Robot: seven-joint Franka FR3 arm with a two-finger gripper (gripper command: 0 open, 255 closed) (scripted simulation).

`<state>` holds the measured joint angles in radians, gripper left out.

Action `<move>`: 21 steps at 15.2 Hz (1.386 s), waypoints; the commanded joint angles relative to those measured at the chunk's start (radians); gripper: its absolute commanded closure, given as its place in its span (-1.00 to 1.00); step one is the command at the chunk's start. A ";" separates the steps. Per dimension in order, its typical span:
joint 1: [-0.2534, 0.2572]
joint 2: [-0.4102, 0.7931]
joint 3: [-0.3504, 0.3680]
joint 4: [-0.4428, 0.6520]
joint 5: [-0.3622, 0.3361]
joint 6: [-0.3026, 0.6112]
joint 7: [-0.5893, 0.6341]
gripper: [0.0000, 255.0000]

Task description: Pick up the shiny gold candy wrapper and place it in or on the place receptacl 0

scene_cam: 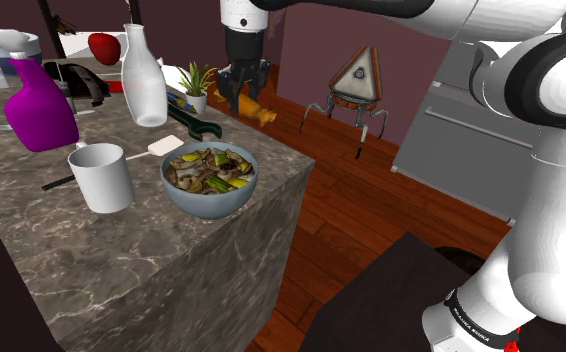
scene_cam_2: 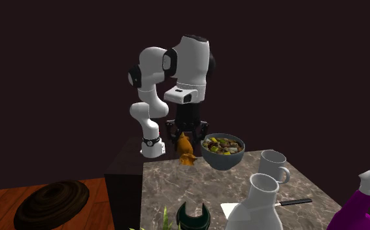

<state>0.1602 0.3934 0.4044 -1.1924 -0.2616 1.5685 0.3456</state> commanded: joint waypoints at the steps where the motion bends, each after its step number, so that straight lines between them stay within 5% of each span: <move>1: 0.007 0.012 -0.001 0.047 -0.004 -0.035 -0.004 1.00; 9: 0.054 0.085 -0.006 0.270 -0.034 -0.185 -0.019 1.00; 21: 0.208 -0.012 0.068 0.125 -0.022 -0.171 0.232 1.00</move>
<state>0.3425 0.3676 0.4664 -1.0938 -0.2750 1.4142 0.5519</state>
